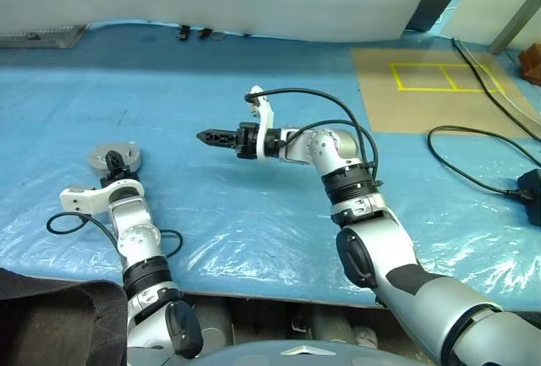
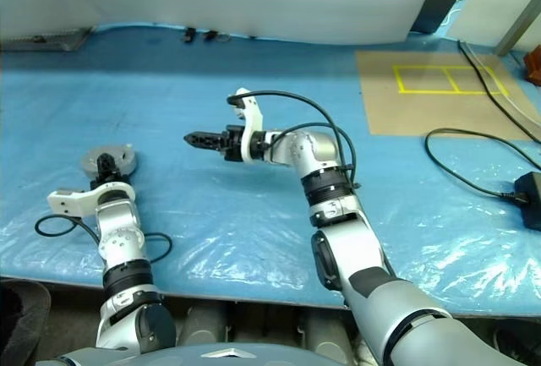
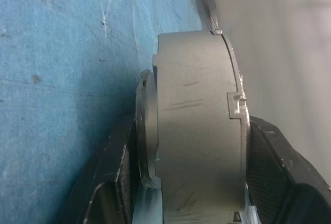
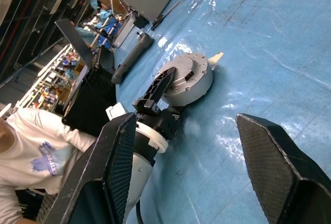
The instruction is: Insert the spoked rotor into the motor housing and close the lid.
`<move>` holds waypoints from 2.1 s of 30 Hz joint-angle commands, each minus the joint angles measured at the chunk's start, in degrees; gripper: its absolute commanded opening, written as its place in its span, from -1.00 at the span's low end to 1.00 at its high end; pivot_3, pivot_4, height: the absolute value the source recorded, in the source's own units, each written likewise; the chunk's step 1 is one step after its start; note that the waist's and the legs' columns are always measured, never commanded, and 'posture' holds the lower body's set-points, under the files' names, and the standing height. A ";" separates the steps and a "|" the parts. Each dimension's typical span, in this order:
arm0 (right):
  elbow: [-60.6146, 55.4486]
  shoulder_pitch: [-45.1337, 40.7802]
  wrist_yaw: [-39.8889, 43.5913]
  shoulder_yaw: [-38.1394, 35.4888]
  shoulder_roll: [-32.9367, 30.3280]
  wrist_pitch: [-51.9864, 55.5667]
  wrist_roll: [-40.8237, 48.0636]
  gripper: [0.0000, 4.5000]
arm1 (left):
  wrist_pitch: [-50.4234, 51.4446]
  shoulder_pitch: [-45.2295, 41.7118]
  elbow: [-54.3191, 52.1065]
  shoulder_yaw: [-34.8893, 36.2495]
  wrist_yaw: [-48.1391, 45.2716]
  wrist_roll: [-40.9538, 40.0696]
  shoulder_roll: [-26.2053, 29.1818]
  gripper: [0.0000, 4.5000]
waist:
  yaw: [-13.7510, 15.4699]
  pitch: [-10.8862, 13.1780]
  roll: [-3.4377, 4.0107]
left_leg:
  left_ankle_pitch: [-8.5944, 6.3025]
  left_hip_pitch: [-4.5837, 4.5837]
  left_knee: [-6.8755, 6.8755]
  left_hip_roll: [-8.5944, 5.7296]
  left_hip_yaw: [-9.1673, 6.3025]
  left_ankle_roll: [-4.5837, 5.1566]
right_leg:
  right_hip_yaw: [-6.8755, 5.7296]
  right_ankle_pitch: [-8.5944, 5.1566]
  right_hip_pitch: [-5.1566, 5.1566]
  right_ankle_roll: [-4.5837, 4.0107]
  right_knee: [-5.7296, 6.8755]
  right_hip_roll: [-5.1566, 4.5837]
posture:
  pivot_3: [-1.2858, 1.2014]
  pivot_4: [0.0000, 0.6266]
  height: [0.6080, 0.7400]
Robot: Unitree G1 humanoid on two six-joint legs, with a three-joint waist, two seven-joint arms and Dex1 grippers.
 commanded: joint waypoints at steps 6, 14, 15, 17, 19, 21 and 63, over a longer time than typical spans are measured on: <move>-2.51 -0.49 0.14 -0.24 0.37 -1.04 0.22 0.42 | 2.82 -3.03 2.35 -2.63 -5.52 0.87 2.07 0.06 | 0.14 0.02 -0.03 | 0.00 -0.01 0.00 0.00 -0.02 0.00 | -0.02 0.00 0.00 0.01 -0.01 0.00 | 0.03 -0.52 1.00; -2.93 -0.50 -0.06 -0.31 0.57 -1.11 0.28 0.42 | 5.19 -12.76 16.04 0.28 -11.09 -0.96 6.76 0.06 | 0.42 0.16 -0.27 | 0.00 -0.12 0.00 0.00 -0.05 -0.01 | -0.05 0.13 -0.08 0.23 -0.02 0.00 | 0.03 -0.52 1.00; -2.91 -0.51 -0.08 -0.32 0.59 -1.18 0.25 0.42 | 5.74 -14.52 19.15 0.36 -10.55 -0.40 7.99 0.06 | 0.36 0.17 -0.29 | 0.00 -0.17 0.00 0.00 -0.05 -0.01 | -0.05 0.14 -0.11 0.23 -0.03 0.02 | 0.03 -0.52 1.00; -2.63 -0.64 -0.14 -0.36 0.69 -1.44 0.14 0.42 | 6.25 -17.12 24.18 0.30 -9.75 0.98 10.01 0.06 | 0.27 0.18 -0.30 | 0.00 -0.21 -0.03 -0.03 -0.05 -0.02 | -0.05 0.14 -0.16 0.24 -0.04 0.04 | 0.03 -0.52 1.00; -2.73 -0.55 -0.35 -0.43 0.77 -1.58 0.11 0.42 | 5.05 -19.21 28.69 0.21 -7.20 3.26 11.62 0.06 | 0.14 0.18 -0.30 | 0.00 -0.21 -0.04 -0.05 -0.06 -0.03 | -0.06 0.15 -0.17 0.25 -0.04 0.08 | 0.03 -0.52 1.00; -2.88 -0.44 -0.58 -0.50 0.85 -1.65 0.17 0.42 | 3.99 -20.09 30.58 0.62 -7.06 4.14 12.10 0.06 | 0.04 0.18 -0.30 | 0.00 -0.19 -0.05 -0.04 -0.07 -0.03 | -0.06 0.15 -0.17 0.26 -0.03 0.08 | 0.03 -0.52 1.00; -11.44 8.52 3.58 8.53 -6.27 -28.82 -13.04 0.42 | -5.32 10.28 -9.89 -19.22 -23.64 24.25 12.47 0.98 | -0.03 0.18 -0.30 | 0.00 -0.20 -0.07 0.01 -0.04 -0.02 | -0.04 0.11 -0.17 0.18 -0.06 0.00 | 0.03 -0.52 1.00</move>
